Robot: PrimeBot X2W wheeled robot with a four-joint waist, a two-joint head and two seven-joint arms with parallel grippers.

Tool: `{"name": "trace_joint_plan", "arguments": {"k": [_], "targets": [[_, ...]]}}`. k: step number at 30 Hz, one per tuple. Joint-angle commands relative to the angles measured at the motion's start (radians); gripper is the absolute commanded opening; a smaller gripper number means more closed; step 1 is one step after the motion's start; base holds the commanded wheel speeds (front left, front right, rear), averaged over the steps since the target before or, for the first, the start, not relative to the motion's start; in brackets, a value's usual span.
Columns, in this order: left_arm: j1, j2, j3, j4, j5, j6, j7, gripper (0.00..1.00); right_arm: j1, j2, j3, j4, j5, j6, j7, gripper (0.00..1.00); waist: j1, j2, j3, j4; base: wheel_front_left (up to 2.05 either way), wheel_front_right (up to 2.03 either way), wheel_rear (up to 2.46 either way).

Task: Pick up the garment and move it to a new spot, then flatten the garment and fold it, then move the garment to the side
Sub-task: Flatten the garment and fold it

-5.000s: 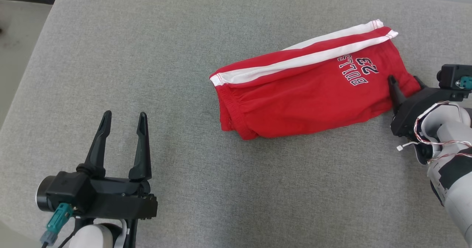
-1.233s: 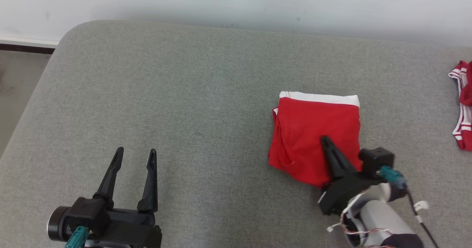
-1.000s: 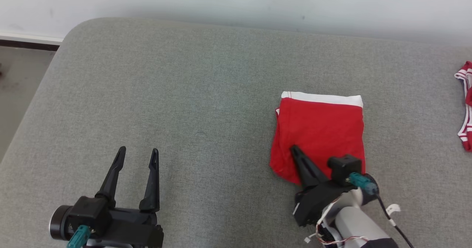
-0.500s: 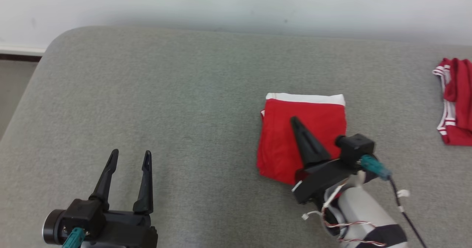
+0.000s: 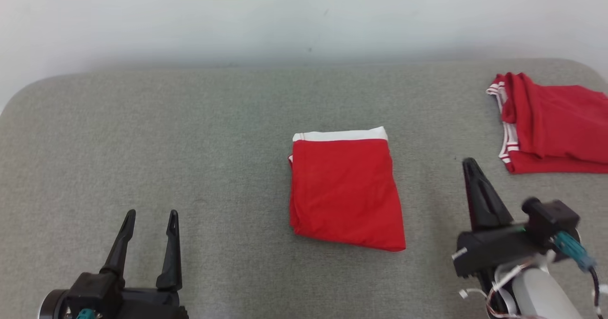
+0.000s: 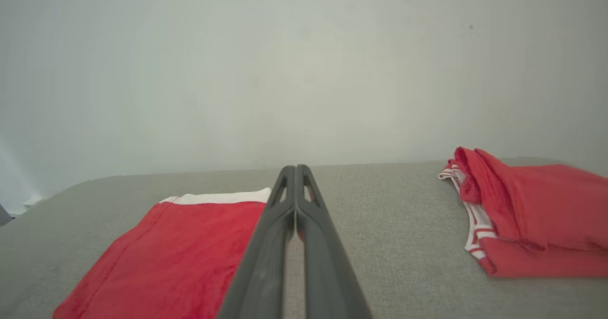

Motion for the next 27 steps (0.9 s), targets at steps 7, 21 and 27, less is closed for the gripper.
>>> {"name": "trace_joint_plan", "arguments": {"k": [7, 21, 27], "targets": [[0.061, 0.003, 0.022, -0.01, 0.016, -0.004, 0.0, 1.0, 0.142, 0.007, -0.045, -0.082, -0.033, -0.003, -0.004, 0.0, 0.0, 0.0, -0.055, -0.044, 0.0, 0.0, 0.0], [0.149, 0.013, 0.041, -0.032, 0.017, 0.0, 0.0, 1.0, 0.253, 0.038, -0.091, -0.141, -0.056, -0.003, 0.004, 1.0, 0.0, 0.0, -0.093, -0.027, 0.0, 0.0, 0.0], [0.165, 0.013, 0.039, -0.045, 0.019, 0.002, 0.0, 1.0, 0.273, 0.047, -0.095, -0.161, -0.065, -0.003, 0.028, 1.0, 0.0, 0.0, -0.099, -0.018, 0.0, 0.0, 0.0]]}}
